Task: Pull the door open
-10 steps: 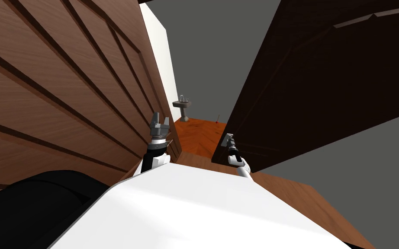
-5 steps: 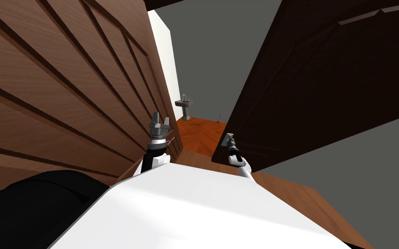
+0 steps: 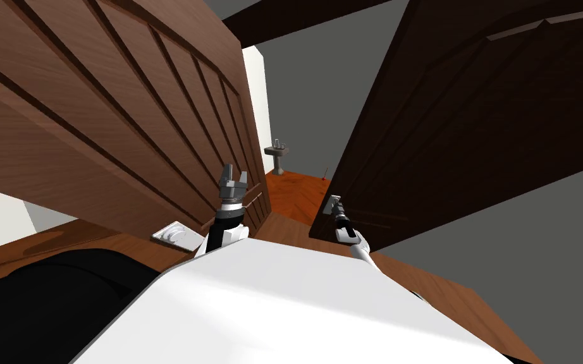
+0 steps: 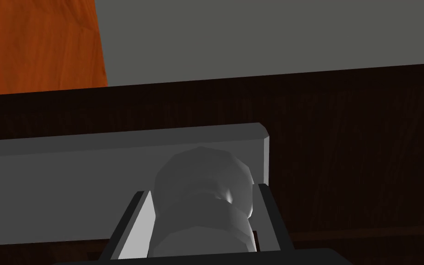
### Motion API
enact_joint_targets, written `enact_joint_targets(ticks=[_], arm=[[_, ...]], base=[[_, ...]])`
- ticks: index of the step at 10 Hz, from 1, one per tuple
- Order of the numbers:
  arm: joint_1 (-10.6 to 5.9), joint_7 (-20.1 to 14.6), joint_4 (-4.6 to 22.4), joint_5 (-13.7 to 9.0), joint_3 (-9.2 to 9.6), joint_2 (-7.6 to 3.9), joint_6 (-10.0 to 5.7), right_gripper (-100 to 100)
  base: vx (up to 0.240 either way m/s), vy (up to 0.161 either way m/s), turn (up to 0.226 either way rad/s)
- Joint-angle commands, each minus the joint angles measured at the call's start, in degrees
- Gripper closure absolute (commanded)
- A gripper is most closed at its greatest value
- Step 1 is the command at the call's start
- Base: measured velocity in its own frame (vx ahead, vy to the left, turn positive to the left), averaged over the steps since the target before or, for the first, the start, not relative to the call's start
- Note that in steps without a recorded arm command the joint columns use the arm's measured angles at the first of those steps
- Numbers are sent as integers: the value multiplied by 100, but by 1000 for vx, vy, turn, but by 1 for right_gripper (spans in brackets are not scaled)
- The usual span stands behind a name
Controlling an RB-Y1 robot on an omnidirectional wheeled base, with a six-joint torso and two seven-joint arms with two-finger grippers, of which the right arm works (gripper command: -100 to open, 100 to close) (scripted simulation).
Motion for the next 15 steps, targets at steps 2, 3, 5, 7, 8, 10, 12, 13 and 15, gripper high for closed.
enact_joint_targets(ticks=[2, 3, 5, 7, 8, 10, 12, 13, 15], arm=[[11, -191, -7, -1, 164, -150, -40, 100], [13, -239, -6, -1, 208, -190, -49, 100], [9, -249, -12, 2, 232, -190, -51, 100], [88, -415, -89, 21, 420, -320, -108, 100], [114, -478, -123, 27, 489, -372, -133, 100], [171, -612, -195, 40, 635, -484, -186, 100], [222, -734, -260, 52, 769, -586, -235, 100], [251, -803, -297, 58, 845, -644, -262, 100], [266, -810, -324, 64, 877, -636, -254, 100]], base=[[-190, -109, 137], [-190, -108, 128], [-150, -44, 66], [-198, -76, 112], [-251, -109, 102], [-217, -119, 108], [-201, -137, 103], [-208, -133, 99], [-145, -74, 56]])
